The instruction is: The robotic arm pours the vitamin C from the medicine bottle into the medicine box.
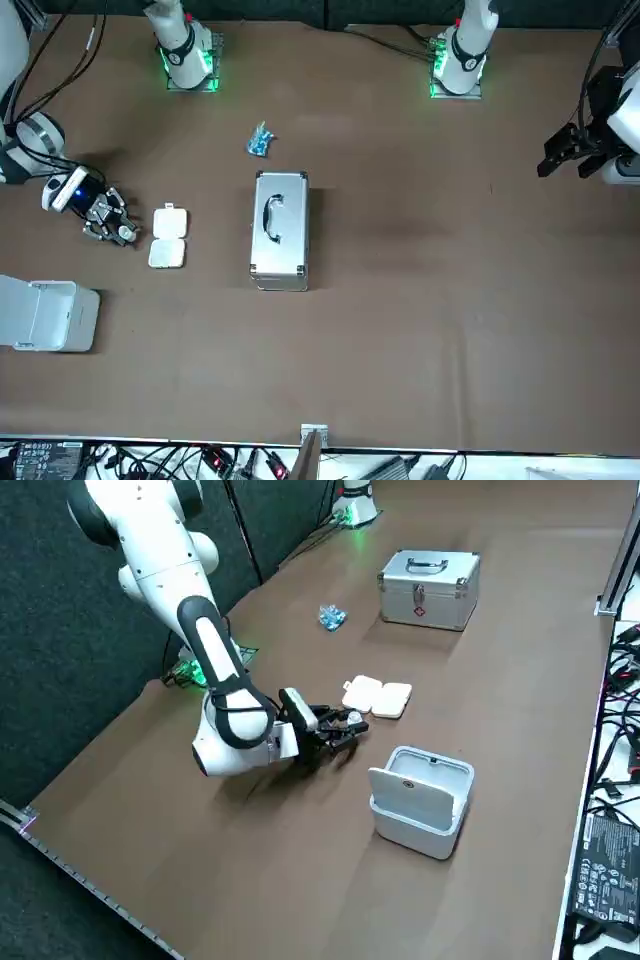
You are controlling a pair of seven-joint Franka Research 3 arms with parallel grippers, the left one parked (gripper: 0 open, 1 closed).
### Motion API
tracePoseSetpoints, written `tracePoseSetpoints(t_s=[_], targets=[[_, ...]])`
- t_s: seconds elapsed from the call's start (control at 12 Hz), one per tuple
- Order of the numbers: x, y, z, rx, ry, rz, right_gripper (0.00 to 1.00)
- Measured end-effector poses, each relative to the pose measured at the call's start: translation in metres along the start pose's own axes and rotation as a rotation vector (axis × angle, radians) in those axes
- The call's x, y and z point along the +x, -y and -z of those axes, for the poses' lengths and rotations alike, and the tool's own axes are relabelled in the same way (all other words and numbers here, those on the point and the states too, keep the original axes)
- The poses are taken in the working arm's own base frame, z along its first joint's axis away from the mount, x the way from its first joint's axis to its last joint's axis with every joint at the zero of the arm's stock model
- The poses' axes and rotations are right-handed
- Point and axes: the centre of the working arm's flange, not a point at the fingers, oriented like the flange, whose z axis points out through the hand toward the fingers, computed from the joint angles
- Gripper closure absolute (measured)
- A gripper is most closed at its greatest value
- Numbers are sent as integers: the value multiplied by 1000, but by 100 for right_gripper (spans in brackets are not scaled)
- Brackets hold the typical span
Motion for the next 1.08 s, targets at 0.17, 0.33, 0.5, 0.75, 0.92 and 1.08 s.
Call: tracePoseSetpoints(t_s=[0.17, 0.33, 0.5, 0.75, 0.92, 1.08], targets=[[-1, -3, -7, 7, -5, 2, 58], [-2, -7, -14, 14, -8, 6, 58], [-3, -9, -17, 17, -10, 8, 56], [-5, -10, -18, 17, -10, 8, 48], [-5, -10, -18, 17, -10, 8, 33], [-5, -10, -18, 17, -10, 7, 28]])
